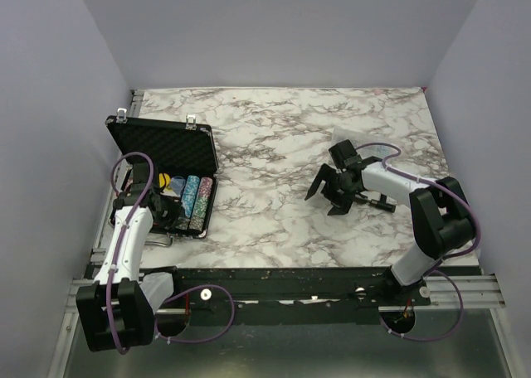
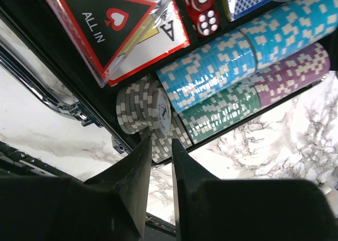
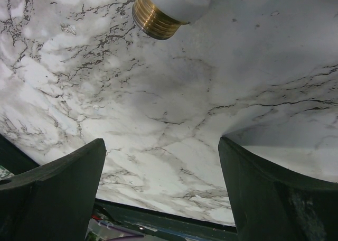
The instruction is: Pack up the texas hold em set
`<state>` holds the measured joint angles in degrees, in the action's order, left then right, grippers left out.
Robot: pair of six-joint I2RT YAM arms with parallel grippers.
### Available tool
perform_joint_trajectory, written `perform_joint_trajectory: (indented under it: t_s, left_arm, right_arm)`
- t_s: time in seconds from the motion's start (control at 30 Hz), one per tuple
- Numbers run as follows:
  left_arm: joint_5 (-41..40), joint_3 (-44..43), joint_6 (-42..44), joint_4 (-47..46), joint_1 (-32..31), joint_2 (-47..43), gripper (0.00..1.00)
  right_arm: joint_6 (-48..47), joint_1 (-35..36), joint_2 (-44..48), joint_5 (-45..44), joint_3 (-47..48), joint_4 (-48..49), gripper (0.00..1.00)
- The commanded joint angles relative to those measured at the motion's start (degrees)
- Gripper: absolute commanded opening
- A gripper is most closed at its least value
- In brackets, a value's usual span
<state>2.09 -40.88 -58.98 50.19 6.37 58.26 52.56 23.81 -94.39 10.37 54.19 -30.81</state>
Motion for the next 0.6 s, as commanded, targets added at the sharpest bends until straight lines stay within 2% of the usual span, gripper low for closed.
perform_joint_trajectory:
  t_s: [0.0,0.3,0.43,0.57]
  left_arm:
    - [1.11,1.92,-0.72,-1.93,0.44,1.85,0.19]
    - [-0.94,-1.39,1.61,-6.20,0.59,8.95,0.13]
    - [-2.33,-2.62,2.62,-4.80,0.61,8.03,0.13]
    - [-3.11,-2.45,2.95,-3.24,0.66,5.43,0.18]
  right_arm:
    - [0.05,-0.13,0.70,0.03,-1.81,0.96,0.89]
    - [0.01,-0.09,1.34,-0.86,-2.29,0.66,0.89]
    - [0.27,-0.13,1.10,-0.64,-2.68,1.07,0.89]
    - [0.53,-0.09,0.19,0.22,-2.99,2.18,0.89]
